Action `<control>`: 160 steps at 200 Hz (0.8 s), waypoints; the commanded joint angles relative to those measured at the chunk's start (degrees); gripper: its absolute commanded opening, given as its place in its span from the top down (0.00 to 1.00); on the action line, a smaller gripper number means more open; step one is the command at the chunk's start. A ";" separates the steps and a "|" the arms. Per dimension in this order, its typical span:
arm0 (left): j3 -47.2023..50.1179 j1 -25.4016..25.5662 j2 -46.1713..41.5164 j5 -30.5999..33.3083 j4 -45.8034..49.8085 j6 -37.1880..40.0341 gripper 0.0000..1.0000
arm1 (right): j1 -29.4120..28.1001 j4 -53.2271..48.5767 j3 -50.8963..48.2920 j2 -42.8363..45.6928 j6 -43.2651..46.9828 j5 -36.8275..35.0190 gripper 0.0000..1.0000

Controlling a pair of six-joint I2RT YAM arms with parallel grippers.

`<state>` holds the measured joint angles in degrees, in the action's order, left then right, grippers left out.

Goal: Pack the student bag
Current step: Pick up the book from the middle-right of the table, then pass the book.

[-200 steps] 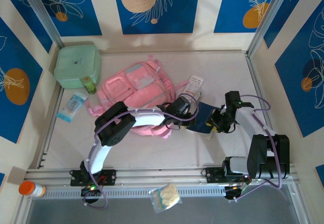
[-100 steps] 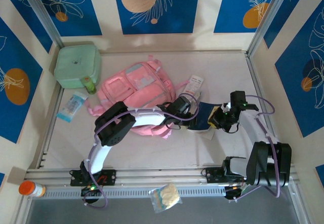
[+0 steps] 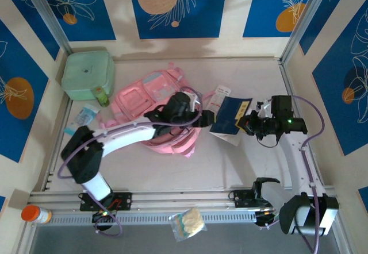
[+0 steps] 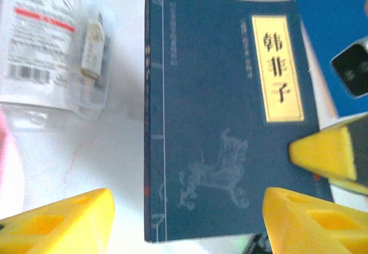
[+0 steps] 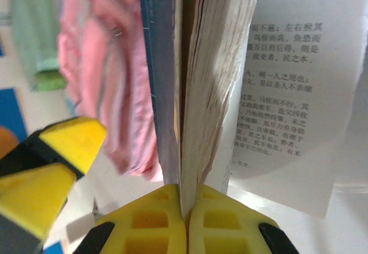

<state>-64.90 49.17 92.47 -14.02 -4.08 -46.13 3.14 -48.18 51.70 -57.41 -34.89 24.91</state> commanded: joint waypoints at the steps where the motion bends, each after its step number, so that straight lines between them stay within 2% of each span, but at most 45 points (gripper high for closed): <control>1: 4.74 -3.03 -3.97 -4.83 -4.70 -4.49 0.28 | -4.44 2.39 3.59 0.77 -0.21 8.34 1.00; 22: 6.74 -4.99 -6.34 -7.83 -7.30 -7.55 0.24 | -9.87 6.38 5.40 -0.26 -1.92 9.07 1.00; 58: 9.40 -7.17 -7.05 -9.43 -10.76 -10.89 0.26 | -16.62 14.93 6.27 -3.04 -5.76 9.87 1.00; 75: 11.37 -7.41 -7.08 -12.07 -19.63 -13.73 0.33 | -18.51 16.40 6.31 -4.99 -6.09 8.84 1.00; 89: 12.34 -7.42 -7.20 -12.66 -23.40 -15.78 0.42 | -18.93 16.54 5.98 -6.30 -5.47 7.96 1.00; 137: 12.06 -7.49 -8.65 -12.70 -21.97 -14.48 0.66 | -18.02 15.52 4.51 -7.98 -2.60 6.47 1.00; 160: 11.60 -7.42 -9.03 -12.56 -21.73 -14.25 0.90 | -17.25 15.25 3.85 -7.97 -1.56 6.27 0.95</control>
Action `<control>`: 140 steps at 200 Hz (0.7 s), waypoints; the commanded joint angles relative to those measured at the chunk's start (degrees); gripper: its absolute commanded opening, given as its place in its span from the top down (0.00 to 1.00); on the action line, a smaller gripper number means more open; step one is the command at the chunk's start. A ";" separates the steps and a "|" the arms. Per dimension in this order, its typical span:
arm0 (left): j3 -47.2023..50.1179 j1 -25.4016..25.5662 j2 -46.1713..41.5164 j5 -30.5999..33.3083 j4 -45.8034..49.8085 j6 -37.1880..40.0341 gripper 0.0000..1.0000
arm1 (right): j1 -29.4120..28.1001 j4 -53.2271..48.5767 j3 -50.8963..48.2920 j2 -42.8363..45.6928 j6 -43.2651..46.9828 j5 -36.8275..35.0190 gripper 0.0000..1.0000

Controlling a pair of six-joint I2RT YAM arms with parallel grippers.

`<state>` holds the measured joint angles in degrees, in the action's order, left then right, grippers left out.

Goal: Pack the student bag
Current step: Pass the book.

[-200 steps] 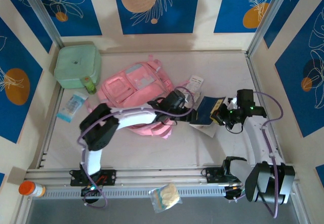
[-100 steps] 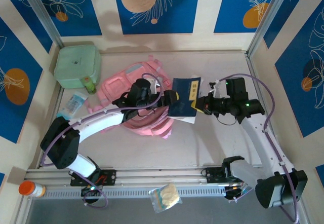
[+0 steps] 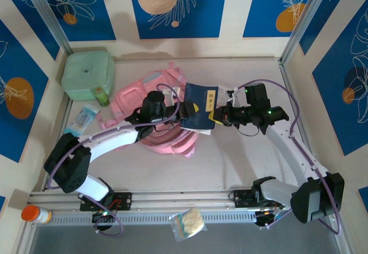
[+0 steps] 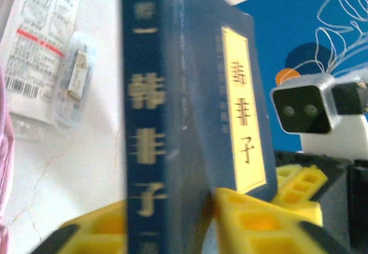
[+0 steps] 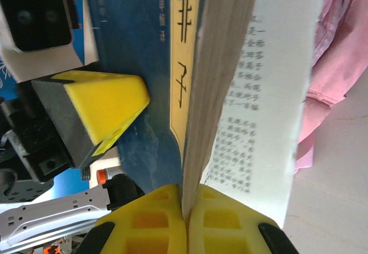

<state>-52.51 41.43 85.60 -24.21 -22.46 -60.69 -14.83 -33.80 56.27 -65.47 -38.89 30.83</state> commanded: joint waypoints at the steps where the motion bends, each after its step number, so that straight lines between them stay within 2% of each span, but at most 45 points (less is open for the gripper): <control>1: -0.82 0.32 -2.22 -2.36 -3.32 0.30 0.90 | 0.74 0.81 -0.72 0.09 2.47 0.31 0.94; 9: -1.06 0.26 -2.36 -2.35 -3.26 0.45 0.93 | 1.03 -0.01 -0.68 0.08 3.14 0.01 0.90; 15: -1.31 0.30 -2.47 -2.29 -3.38 0.45 0.95 | 1.45 -0.64 -0.79 0.08 3.41 -0.45 0.82; 32: -2.37 0.27 -2.78 -2.55 -3.95 0.05 1.00 | 3.46 -1.66 -1.82 0.83 3.65 -0.73 0.44; 61: -3.71 0.37 -3.08 -3.97 -9.16 -3.11 1.00 | 7.81 2.40 -5.82 1.98 1.48 5.69 0.00; 81: -4.56 1.07 -2.90 -3.92 -10.72 -4.08 1.00 | 7.85 6.67 -6.39 0.69 0.24 11.95 0.01; 99: -5.26 1.87 -2.54 -3.65 -11.70 -4.15 1.00 | 5.98 11.25 -6.28 -0.30 -2.66 14.60 0.01; 116: -5.82 1.99 -2.61 -2.66 -8.61 -2.57 1.00 | 4.70 17.55 -6.73 -0.01 -7.07 17.35 0.00; 128: -5.50 2.03 -3.22 -0.83 -5.48 -0.58 1.00 | 4.38 19.59 -6.57 0.62 -8.86 18.30 0.06; 140: -5.59 1.90 -4.06 1.32 0.01 1.44 1.00 | 4.39 18.87 -6.09 1.58 -8.76 17.31 0.16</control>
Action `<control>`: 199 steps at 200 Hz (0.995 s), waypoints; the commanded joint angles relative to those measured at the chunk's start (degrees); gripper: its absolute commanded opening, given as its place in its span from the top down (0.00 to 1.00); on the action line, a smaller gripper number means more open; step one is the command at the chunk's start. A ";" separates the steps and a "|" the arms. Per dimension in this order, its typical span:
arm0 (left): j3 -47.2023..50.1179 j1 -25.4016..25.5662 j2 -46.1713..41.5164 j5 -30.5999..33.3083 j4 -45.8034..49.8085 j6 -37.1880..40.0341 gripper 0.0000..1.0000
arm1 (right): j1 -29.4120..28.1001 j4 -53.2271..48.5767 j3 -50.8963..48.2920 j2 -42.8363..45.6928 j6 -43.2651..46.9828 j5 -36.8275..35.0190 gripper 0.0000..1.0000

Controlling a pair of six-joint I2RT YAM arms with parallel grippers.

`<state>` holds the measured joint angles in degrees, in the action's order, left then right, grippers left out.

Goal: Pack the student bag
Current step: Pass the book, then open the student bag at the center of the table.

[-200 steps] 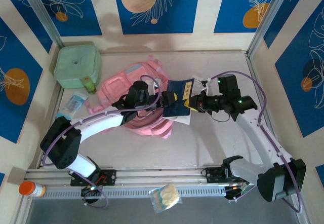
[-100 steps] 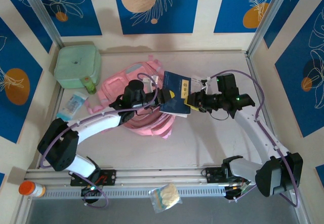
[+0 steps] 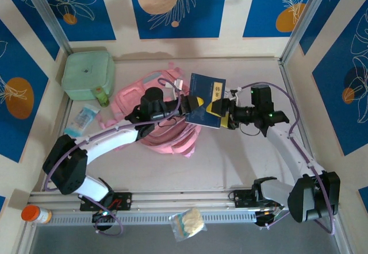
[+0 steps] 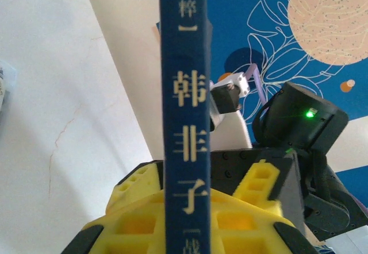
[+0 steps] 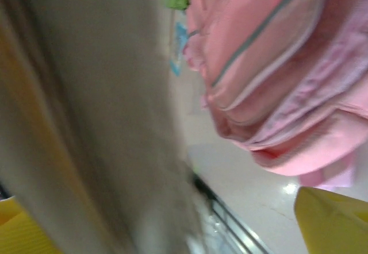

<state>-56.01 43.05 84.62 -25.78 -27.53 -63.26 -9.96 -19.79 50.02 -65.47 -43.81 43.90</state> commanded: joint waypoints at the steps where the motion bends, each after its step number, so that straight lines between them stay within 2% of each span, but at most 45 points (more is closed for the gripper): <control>1: -2.14 0.28 -3.15 3.13 5.58 4.20 1.00 | -0.54 4.76 0.16 1.66 -3.79 4.17 0.17; 43: -1.54 0.25 -4.72 7.50 12.48 8.13 1.00 | -0.57 2.65 -0.49 2.78 -2.12 2.25 0.63; 79: -1.36 0.30 -4.47 6.80 12.88 8.79 1.00 | -0.28 2.00 -0.53 1.31 -2.20 0.87 0.90; 91: -1.35 0.31 -4.79 6.80 14.16 9.81 0.94 | 0.00 1.24 -0.02 1.40 -1.57 0.45 0.95; 102: -1.10 0.26 -5.36 6.83 14.86 10.61 0.85 | 0.26 -0.30 0.74 1.47 -0.56 0.10 0.99; 114: -1.10 0.15 -6.09 6.89 16.97 13.00 0.67 | 0.96 -3.39 1.92 1.57 1.10 -0.94 1.00; 123: -1.54 -0.11 -6.98 8.08 21.12 16.41 0.57 | 1.65 -6.13 2.85 1.74 2.22 -2.18 1.00; 131: -2.28 -0.07 -7.69 10.10 25.80 20.98 0.52 | 2.84 -8.86 3.68 2.05 3.25 -3.53 1.00; 166: -7.63 -0.14 -4.16 24.00 48.50 42.84 0.44 | 7.94 -19.30 5.27 4.14 7.54 -9.20 1.00; 182: -8.70 -0.11 -1.38 28.61 52.43 50.02 0.43 | 9.73 -20.95 4.57 4.84 8.93 -9.16 1.00; 199: -9.73 -0.07 1.09 30.50 54.45 56.08 0.43 | 10.81 -21.69 3.52 5.26 9.39 -9.01 1.00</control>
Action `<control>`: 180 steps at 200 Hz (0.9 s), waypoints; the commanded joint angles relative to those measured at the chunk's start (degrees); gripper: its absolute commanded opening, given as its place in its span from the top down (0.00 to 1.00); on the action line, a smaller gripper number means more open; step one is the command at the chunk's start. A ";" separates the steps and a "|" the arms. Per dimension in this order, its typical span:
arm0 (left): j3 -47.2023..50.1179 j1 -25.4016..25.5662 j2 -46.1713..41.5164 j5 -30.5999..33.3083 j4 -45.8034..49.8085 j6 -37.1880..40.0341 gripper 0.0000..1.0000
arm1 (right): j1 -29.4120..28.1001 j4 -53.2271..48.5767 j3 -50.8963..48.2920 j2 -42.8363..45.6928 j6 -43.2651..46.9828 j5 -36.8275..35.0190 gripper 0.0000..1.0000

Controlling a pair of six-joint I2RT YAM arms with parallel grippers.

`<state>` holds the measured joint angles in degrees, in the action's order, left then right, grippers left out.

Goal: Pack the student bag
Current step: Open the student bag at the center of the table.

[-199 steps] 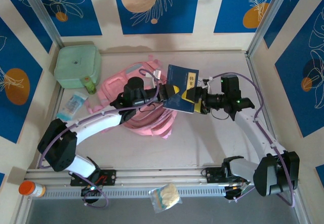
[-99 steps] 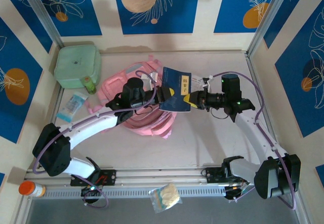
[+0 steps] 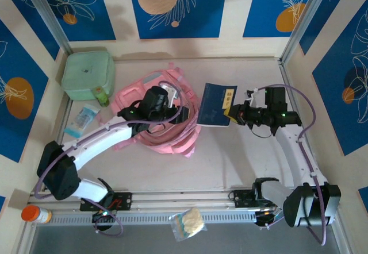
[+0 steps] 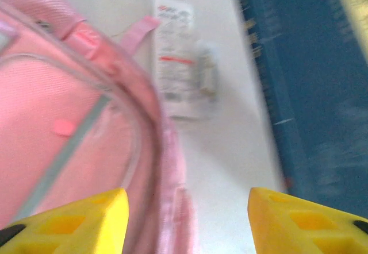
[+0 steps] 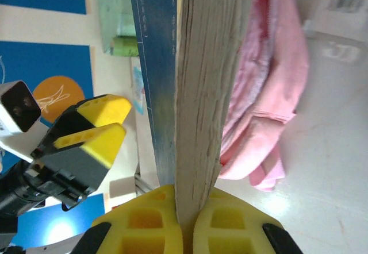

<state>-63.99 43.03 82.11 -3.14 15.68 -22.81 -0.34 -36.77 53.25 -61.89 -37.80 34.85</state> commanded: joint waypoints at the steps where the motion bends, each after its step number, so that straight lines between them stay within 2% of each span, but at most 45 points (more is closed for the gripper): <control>1: -1.75 -0.01 3.73 7.92 11.22 15.96 0.43 | 1.25 -4.71 0.24 1.72 3.41 0.04 1.00; 19: -1.39 0.26 5.22 8.12 10.18 20.58 0.42 | 1.92 -4.60 -0.81 1.94 3.39 0.13 1.00; 39: -0.52 0.30 7.07 5.87 8.56 24.63 0.34 | 2.41 -4.19 -1.35 1.78 3.31 0.18 1.00; 60: -1.48 0.21 10.47 9.94 8.75 25.68 0.32 | 2.51 -3.92 -1.22 1.42 3.34 0.48 1.00; 88: -2.56 0.29 13.79 10.70 7.88 26.59 0.31 | 2.60 -3.83 -1.01 1.07 3.40 0.50 1.00; 116: -2.87 0.20 15.78 14.92 6.58 26.32 0.32 | 2.63 -3.39 -1.47 0.80 3.43 0.89 1.00; 131: -3.16 0.12 16.06 16.56 6.36 26.26 0.39 | 2.71 -3.30 -1.74 0.72 3.43 0.91 1.00; 155: -2.87 0.02 15.19 19.61 5.71 26.12 0.55 | 2.80 -3.30 -1.75 0.68 3.54 0.90 1.00; 180: -2.63 -0.26 13.67 19.13 5.29 26.45 0.77 | 2.90 -3.12 -1.51 0.45 3.43 1.18 1.00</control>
<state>-65.43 43.31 97.45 12.32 21.82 2.98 2.26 -40.36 51.90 -61.34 -35.70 33.61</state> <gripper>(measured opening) 0.304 0.067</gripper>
